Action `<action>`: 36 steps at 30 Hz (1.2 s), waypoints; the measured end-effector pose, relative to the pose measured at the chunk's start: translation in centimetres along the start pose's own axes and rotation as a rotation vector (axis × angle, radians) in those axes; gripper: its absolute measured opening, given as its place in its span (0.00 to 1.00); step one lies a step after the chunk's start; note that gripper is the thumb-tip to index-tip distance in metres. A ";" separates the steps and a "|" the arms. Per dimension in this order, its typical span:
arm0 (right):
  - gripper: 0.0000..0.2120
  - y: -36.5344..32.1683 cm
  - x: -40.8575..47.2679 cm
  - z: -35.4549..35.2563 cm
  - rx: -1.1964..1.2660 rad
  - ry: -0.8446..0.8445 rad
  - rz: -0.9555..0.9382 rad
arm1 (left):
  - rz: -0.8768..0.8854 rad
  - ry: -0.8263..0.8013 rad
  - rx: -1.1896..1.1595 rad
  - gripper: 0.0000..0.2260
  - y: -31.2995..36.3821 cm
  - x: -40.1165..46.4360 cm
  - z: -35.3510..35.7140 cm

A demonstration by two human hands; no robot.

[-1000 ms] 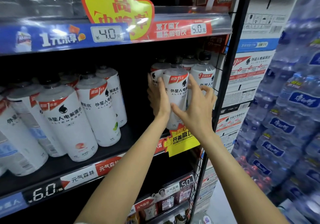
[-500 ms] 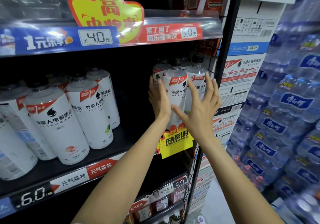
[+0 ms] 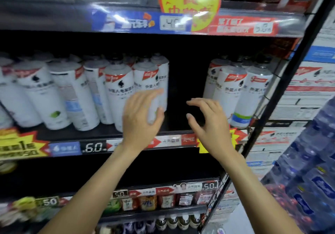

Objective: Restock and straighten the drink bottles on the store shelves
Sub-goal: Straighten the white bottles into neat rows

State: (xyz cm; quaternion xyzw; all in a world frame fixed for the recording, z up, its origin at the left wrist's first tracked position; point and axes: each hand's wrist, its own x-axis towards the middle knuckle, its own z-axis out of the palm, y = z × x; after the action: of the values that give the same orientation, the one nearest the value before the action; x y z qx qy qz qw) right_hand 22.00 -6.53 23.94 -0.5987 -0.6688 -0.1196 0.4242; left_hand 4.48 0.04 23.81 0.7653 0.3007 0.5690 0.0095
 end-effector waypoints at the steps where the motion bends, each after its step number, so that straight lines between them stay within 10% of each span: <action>1: 0.15 -0.7 0.1 0.7 0.037 -0.018 0.015 | -0.008 0.091 0.092 0.19 -1.6 -0.1 -0.5; 10: 0.47 -5.6 5.9 9.8 0.376 -0.042 0.255 | -0.182 0.084 0.248 0.37 -8.3 0.7 -2.1; 21: 0.47 -2.9 4.5 8.1 0.332 0.160 0.333 | 0.182 0.172 0.019 0.24 -4.4 0.5 1.2; 27: 0.46 -1.2 3.6 6.4 0.223 0.192 0.329 | -0.350 -0.072 -0.302 0.37 -3.2 1.8 5.9; 36: 0.48 0.1 3.8 4.8 0.155 0.108 0.333 | -0.538 -0.221 -0.272 0.56 -4.2 3.6 8.2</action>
State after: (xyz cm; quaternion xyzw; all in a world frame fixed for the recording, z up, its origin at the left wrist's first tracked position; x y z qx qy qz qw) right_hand 20.35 -0.62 23.71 -0.6593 -0.5439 -0.0278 0.5184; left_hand 10.36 7.88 22.53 0.7070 0.4107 0.4946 0.2945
